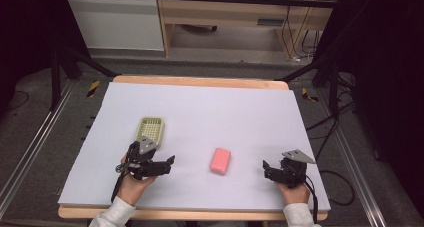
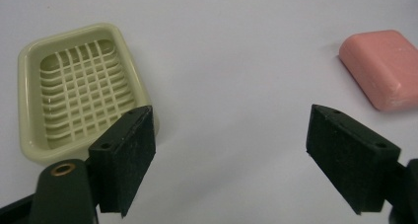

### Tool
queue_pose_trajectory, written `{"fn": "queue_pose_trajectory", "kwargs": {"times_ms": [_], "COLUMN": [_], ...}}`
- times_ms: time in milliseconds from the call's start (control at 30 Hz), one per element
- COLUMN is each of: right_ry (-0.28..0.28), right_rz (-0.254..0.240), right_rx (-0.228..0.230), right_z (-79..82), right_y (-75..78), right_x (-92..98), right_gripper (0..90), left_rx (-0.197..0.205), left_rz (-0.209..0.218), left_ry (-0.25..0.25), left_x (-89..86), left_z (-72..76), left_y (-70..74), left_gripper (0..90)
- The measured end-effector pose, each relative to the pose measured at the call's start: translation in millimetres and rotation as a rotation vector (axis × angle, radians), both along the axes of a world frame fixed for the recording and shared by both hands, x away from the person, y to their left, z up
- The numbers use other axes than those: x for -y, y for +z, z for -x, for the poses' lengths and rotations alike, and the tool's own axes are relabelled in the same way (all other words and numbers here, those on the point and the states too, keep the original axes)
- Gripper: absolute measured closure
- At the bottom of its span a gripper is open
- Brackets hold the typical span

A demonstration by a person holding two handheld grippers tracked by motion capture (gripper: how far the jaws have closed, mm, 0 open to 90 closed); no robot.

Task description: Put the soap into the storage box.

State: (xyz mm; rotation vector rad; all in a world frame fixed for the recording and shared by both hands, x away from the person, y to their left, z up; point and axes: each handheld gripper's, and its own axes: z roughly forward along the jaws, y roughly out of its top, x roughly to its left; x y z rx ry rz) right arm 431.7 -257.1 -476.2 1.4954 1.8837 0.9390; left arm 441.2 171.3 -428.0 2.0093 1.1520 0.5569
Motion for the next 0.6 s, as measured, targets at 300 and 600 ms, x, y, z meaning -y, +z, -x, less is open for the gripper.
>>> {"fn": "queue_pose_trajectory", "kwargs": {"times_ms": [300, 600], "right_ry": [0.001, -0.002], "right_rz": [0.002, 0.000], "right_rx": [0.001, -0.001], "right_z": [-0.3, -0.4], "right_y": [-0.1, -0.1], "right_x": [0.3, 0.2], "right_gripper": [10.0, 10.0], "left_rx": [-0.003, -0.011], "left_rz": [-0.002, -0.013], "left_ry": [-0.022, -0.045], "left_x": [15.0, 31.4], "left_z": [-3.4, -6.9], "left_y": [4.7, 7.0], "left_gripper": [17.8, 17.5]}}
